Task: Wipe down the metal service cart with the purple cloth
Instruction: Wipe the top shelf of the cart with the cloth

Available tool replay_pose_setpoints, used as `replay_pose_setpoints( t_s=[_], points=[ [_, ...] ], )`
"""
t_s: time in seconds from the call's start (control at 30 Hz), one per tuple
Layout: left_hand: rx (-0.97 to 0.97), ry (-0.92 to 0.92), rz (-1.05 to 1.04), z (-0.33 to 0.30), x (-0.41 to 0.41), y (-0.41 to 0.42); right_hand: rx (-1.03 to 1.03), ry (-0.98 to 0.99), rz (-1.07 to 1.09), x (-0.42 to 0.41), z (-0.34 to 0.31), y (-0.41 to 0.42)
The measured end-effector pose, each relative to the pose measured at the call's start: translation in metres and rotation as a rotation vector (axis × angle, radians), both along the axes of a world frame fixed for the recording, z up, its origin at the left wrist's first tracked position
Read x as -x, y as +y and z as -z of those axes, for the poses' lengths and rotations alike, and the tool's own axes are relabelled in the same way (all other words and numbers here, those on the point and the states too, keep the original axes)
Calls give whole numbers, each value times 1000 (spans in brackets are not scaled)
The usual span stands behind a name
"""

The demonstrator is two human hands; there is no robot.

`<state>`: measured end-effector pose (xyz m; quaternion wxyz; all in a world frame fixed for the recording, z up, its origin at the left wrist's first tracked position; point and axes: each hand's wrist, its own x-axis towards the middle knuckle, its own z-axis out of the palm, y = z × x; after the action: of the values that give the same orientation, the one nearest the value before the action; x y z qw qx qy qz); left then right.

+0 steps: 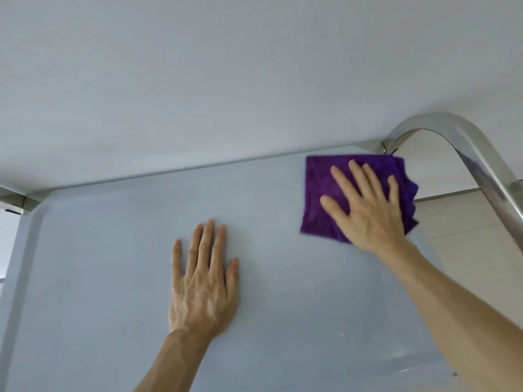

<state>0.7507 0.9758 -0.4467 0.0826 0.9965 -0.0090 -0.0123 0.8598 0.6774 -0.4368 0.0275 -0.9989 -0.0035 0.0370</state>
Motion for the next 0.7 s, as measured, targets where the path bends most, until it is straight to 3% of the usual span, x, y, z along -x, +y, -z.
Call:
replay_pose_setpoints(
  t_s=[0.17,0.3,0.4,0.57,0.7],
  points=[
    [-6,-5,2,0,-1,1,-12,26,164,-46,2,37],
    [5,-24,3,0,1,4,-8,-22,-117,7,3,58],
    [19,-36,5,0,1,3,14,-45,-274,53,7,25],
    [13,-35,2,1,-2,-1,52,25,3,29,-1,-37],
    [-2,-32,-6,3,-1,0,4,50,175,-2,1,6]
  ],
)
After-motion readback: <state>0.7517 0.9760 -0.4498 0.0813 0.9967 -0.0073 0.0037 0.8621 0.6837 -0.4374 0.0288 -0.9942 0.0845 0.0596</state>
